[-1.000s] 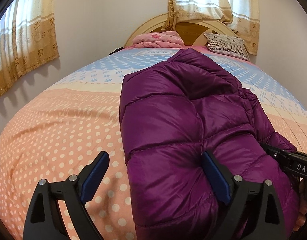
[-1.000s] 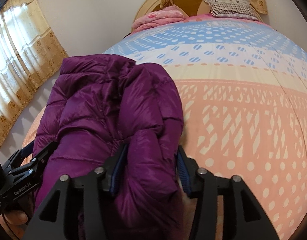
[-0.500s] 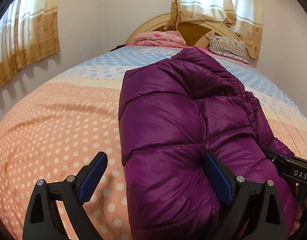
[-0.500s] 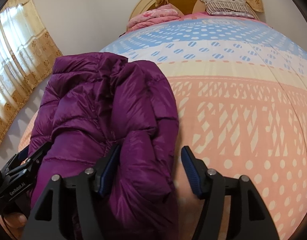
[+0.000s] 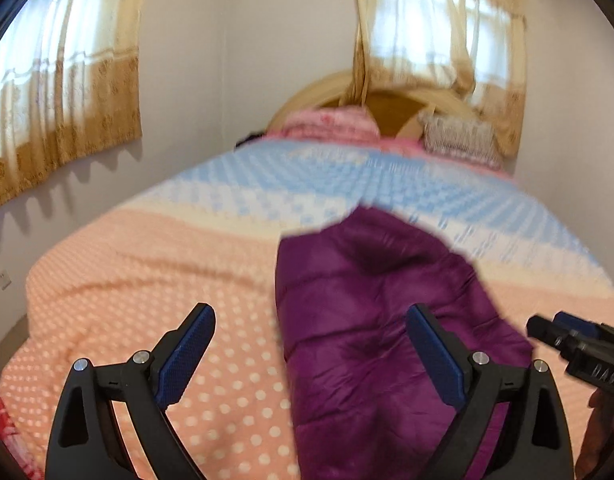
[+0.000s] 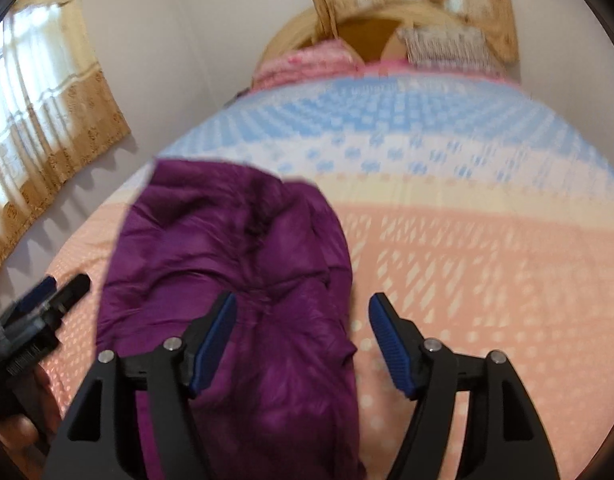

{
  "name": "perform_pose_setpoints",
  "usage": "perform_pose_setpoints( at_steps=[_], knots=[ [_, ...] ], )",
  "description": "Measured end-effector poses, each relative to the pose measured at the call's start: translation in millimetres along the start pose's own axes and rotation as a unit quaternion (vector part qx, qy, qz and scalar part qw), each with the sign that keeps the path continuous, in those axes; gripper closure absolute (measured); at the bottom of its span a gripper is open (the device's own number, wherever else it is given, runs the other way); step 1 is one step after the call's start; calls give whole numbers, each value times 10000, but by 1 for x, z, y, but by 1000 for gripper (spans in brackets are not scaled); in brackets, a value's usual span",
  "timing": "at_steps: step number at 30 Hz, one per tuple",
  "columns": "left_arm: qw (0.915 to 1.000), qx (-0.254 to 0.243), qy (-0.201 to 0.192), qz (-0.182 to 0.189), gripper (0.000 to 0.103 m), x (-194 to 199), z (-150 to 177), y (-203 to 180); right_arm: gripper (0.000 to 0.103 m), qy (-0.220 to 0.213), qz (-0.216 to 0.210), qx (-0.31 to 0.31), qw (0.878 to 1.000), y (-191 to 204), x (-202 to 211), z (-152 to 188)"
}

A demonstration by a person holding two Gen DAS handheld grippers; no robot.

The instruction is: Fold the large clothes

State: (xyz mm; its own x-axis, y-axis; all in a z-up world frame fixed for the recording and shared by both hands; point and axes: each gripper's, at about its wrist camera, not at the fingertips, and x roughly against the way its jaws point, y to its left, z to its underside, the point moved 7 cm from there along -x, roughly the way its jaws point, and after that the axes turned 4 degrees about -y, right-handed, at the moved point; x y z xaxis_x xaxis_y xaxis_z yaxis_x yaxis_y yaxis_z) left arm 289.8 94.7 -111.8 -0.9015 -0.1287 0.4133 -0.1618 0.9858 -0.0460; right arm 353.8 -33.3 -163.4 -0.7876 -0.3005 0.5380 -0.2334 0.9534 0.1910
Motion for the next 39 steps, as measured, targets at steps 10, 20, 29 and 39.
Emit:
perform_pose_setpoints(
  at_steps=[10,20,29,39],
  knots=[
    [9983,-89,-533,216,6,121,-15,2,22,-816,282,563,9947,31,117,-2],
    [9976,-42,-643,239,6,139,-18,12,20,-1177,293,632,9906,46,148,-8],
    [9979,-26,-613,198,6,133,-15,14,20,-1158,253,613,9911,46,152,-3],
    [9978,-24,-631,179,6,134,-16,15,20,-1159,222,583,9913,47,154,-1]
  ],
)
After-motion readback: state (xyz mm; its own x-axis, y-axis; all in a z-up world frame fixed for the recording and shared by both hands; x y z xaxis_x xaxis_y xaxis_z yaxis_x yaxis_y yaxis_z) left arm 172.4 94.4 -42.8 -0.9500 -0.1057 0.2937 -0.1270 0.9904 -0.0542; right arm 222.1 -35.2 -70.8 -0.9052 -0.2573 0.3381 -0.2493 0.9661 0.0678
